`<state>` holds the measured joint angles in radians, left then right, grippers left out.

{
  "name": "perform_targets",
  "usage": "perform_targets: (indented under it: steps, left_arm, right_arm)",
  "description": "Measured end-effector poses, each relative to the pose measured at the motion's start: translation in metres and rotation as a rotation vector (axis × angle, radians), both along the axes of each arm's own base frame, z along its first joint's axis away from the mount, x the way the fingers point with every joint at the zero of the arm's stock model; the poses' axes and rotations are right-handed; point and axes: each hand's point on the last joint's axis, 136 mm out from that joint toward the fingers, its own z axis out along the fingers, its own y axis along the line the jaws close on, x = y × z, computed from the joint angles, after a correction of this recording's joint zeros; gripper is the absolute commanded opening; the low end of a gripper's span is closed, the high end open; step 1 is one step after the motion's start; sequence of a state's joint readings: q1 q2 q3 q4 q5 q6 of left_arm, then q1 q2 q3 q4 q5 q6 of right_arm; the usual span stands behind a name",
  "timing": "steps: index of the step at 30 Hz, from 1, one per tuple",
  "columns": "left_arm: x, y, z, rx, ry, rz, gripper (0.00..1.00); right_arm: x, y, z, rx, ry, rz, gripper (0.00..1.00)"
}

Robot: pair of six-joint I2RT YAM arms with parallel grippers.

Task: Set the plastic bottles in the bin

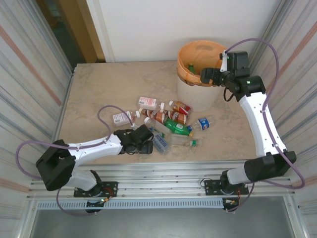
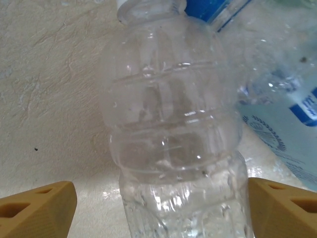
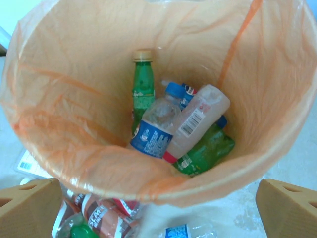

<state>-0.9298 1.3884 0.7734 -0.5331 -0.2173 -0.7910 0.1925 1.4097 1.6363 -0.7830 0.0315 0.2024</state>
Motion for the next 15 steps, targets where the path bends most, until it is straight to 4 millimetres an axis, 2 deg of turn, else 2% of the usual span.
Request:
perform_targets:
  steps: [11, 15]
  left_arm:
    - [0.003, 0.004, -0.033, 0.040, 0.063, 0.026, 0.74]
    - [0.003, 0.007, -0.035, 0.058, 0.064, 0.029, 0.64]
  right_arm:
    - [-0.021, 0.024, -0.009, -0.011, -0.001, 0.040, 0.99]
    - [-0.023, 0.034, -0.009, -0.012, -0.004, 0.062, 0.98]
